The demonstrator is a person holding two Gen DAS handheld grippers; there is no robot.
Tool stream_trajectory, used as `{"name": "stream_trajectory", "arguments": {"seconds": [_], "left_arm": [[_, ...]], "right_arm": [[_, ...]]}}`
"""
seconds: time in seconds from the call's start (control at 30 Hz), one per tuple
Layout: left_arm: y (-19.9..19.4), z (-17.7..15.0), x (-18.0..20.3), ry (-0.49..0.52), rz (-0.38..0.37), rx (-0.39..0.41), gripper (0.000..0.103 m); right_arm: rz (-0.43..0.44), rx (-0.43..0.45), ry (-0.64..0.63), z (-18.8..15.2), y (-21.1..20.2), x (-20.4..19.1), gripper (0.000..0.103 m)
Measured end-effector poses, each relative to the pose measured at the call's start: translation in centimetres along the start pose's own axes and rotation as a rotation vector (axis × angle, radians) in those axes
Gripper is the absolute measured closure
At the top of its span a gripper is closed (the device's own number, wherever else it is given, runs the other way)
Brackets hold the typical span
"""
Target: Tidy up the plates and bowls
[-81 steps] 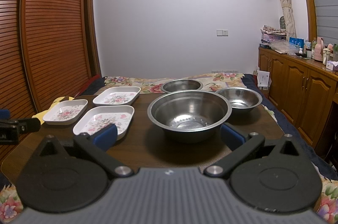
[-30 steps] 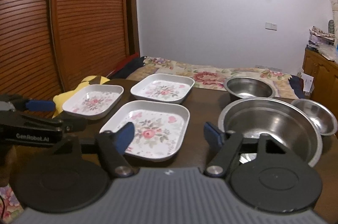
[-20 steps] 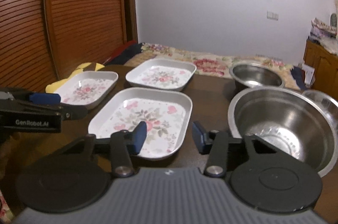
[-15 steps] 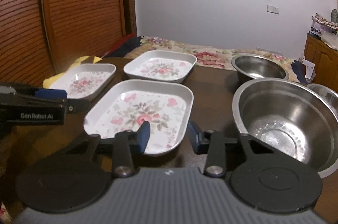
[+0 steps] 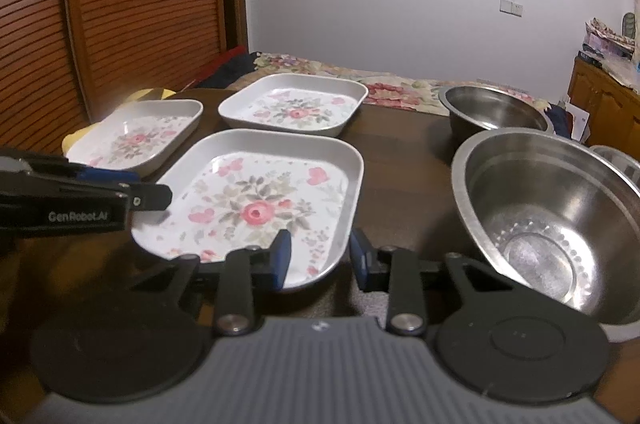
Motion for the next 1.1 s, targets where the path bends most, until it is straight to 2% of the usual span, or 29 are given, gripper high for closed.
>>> {"name": "stream_trajectory", "arguments": {"seconds": [0.27, 0.37, 0.5, 0.8, 1.1], "left_arm": [[0.7, 0.0, 0.2, -0.008, -0.029, -0.009, 0.082], [0.6, -0.1, 0.3, -0.010, -0.052, -0.010, 0.090], [0.4, -0.2, 0.2, -0.031, -0.076, -0.014, 0.091], [-1.9, -0.9, 0.2, -0.035, -0.089, 0.004, 0.090], [-5.5, -2.9, 0.5, -0.042, -0.106, 0.044, 0.089]], "right_arm": [[0.007, -0.003, 0.019, -0.1, 0.6, 0.3, 0.074], [0.015, 0.001, 0.025, -0.2, 0.6, 0.4, 0.075], [0.031, 0.000, 0.043, -0.2, 0.5, 0.7, 0.081], [0.074, 0.001, 0.078, -0.8, -0.6, 0.6, 0.083], [0.115, 0.019, 0.070, -1.9, -3.5, -0.1, 0.083]]}}
Point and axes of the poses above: each gripper's, at about its wrist camera, not at the fingertips, and y roughly the way its jaws point, x to its right, z to its top, the point moved 7 cm from there along y, roughly the way its jaws point, and after that the axes turned 6 degrees about -x, right-handed, at the moved point
